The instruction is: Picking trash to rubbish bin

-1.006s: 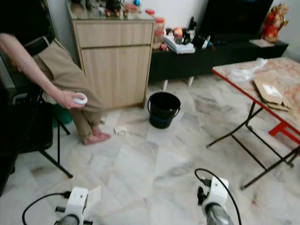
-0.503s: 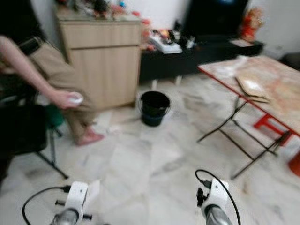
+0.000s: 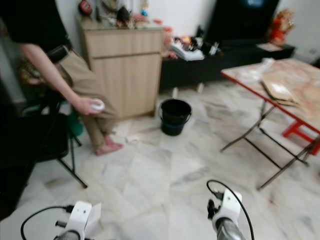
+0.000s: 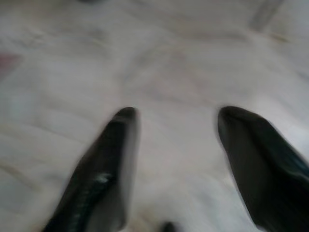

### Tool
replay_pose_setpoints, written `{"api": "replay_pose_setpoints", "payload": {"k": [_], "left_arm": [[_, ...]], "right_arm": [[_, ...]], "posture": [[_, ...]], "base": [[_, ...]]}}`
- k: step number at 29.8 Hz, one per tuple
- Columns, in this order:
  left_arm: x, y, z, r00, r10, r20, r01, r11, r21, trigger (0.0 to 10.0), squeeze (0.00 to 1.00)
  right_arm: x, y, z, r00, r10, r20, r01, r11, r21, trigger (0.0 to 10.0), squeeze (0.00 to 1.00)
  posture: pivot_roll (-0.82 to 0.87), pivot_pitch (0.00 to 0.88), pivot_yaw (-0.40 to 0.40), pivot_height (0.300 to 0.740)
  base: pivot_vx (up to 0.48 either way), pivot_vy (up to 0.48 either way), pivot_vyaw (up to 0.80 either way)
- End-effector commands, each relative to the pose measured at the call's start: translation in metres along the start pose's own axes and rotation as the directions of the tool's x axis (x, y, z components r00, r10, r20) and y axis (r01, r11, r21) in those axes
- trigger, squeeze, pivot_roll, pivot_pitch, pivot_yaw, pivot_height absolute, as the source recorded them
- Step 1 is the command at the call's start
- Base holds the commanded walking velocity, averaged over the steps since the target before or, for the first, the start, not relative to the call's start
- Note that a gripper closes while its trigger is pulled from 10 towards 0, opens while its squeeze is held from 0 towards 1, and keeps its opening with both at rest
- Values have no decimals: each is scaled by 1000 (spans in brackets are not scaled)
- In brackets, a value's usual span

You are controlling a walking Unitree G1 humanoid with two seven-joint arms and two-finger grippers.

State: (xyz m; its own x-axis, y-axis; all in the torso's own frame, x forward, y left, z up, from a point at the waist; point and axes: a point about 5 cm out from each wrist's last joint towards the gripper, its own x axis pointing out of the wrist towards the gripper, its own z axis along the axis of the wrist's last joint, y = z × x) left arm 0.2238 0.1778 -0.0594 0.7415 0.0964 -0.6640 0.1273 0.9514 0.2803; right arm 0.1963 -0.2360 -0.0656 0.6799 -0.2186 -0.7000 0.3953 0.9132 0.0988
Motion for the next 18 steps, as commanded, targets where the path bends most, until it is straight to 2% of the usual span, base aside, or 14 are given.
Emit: {"api": "replay_pose_setpoints", "payload": {"k": [1, 18], "left_arm": [[-4, 0, -16, 999, -8, -53, 9, 1000, 13, 10000, 0], [0, 12, -6, 999, -20, -38, 24, 996, 89, 10000, 0]], "right_arm": [[4, 12, 14, 998, 26, 50, -27, 999, 19, 10000, 0], [3, 21, 7, 999, 13, 53, -18, 995, 100, 10000, 0]], "posture": [[176, 0, -83, 740], [175, 0, -4, 740]], "base": [[266, 0, 0], [266, 0, 0]]}}
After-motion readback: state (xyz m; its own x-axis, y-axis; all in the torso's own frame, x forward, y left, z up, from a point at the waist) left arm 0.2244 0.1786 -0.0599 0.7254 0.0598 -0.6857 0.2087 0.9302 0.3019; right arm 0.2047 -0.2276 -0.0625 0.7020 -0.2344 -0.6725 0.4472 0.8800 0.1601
